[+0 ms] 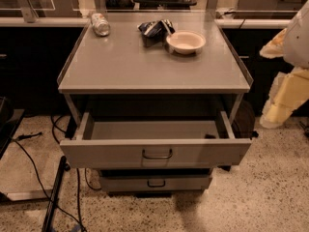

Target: Close top drawer

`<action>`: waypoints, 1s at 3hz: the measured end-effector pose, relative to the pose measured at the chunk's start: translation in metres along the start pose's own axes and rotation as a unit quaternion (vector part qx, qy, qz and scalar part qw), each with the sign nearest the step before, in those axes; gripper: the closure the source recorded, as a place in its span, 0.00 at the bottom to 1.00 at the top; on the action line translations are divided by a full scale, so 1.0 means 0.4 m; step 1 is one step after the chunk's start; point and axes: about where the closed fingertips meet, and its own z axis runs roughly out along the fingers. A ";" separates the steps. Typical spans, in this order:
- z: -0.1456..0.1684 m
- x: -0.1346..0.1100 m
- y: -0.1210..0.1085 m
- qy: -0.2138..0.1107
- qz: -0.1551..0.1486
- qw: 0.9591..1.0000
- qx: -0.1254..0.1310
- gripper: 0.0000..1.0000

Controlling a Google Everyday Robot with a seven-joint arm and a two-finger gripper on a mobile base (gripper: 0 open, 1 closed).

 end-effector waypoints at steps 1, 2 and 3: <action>0.014 0.008 0.015 -0.010 0.006 1.000 -0.002 0.40; 0.060 0.019 0.044 -0.027 0.014 1.000 -0.007 0.63; 0.153 0.030 0.075 -0.055 0.020 0.998 -0.020 0.87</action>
Offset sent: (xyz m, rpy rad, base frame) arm -0.0175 0.0005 -0.0649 0.1153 0.0198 -0.0228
